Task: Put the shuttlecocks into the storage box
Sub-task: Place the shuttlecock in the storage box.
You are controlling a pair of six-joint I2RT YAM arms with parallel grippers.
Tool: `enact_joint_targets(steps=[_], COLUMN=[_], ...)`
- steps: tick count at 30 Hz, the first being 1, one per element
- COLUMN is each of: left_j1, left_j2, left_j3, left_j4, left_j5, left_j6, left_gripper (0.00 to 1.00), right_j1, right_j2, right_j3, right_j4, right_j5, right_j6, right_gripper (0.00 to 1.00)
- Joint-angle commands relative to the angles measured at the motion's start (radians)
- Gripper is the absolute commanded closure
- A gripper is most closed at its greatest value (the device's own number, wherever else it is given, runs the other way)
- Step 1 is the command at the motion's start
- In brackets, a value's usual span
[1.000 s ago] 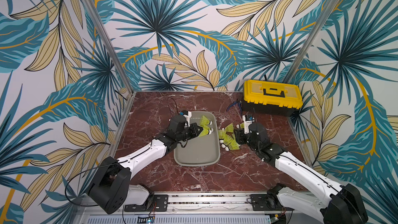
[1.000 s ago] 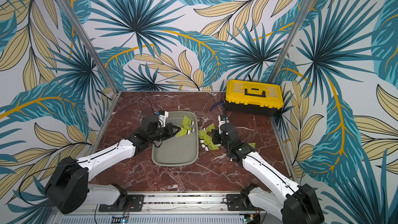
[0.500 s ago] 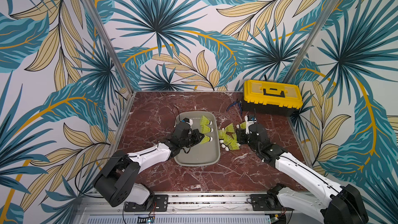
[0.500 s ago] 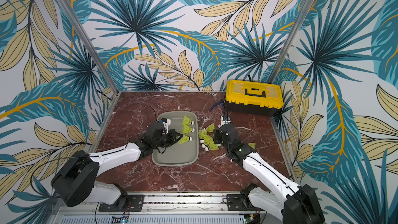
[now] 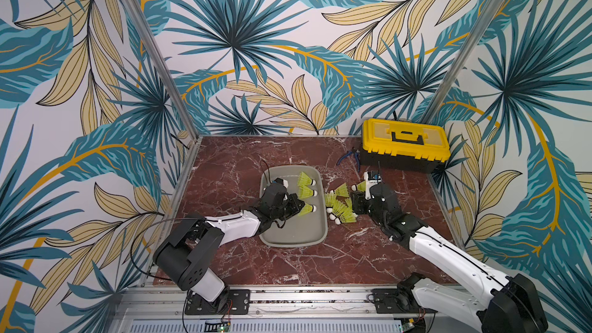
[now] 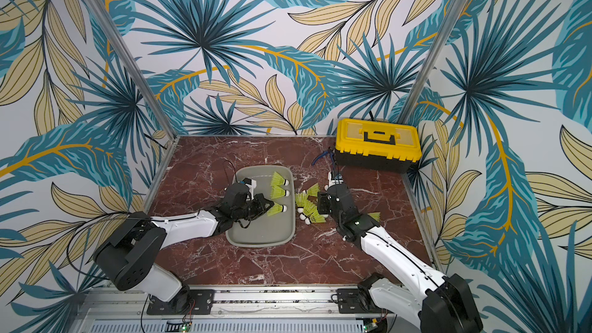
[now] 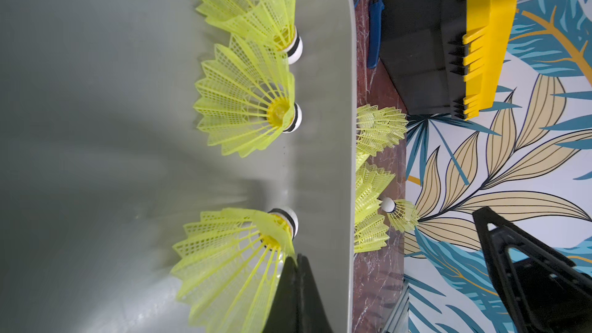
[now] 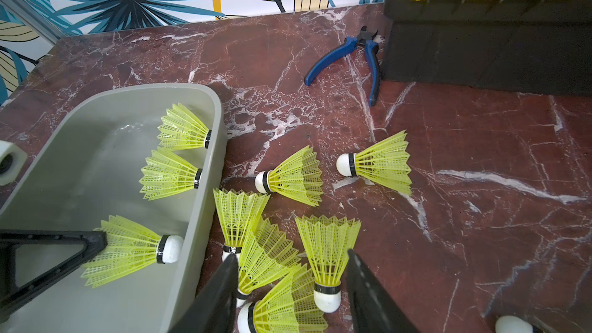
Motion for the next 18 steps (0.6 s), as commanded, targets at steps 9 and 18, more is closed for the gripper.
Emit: enact_joint_targets(steps=[9,18], left_j1=[-0.002,0.0], left_j2=[0.066,0.07], left_j3=[0.033,0.058], left_j4=[0.051,0.017], left_j5=[0.015,-0.004], left_j6=[0.019,0.04], left_gripper=[1.0,1.0], right_j1=[0.003,0.002], right_j2=[0.009,0.012], right_j3=[-0.027,-0.032], right_j4=[-0.021,-0.023], right_j5=[-0.005,-0.008], right_j6=[-0.004,-0.002], right_gripper=[0.46,0.45])
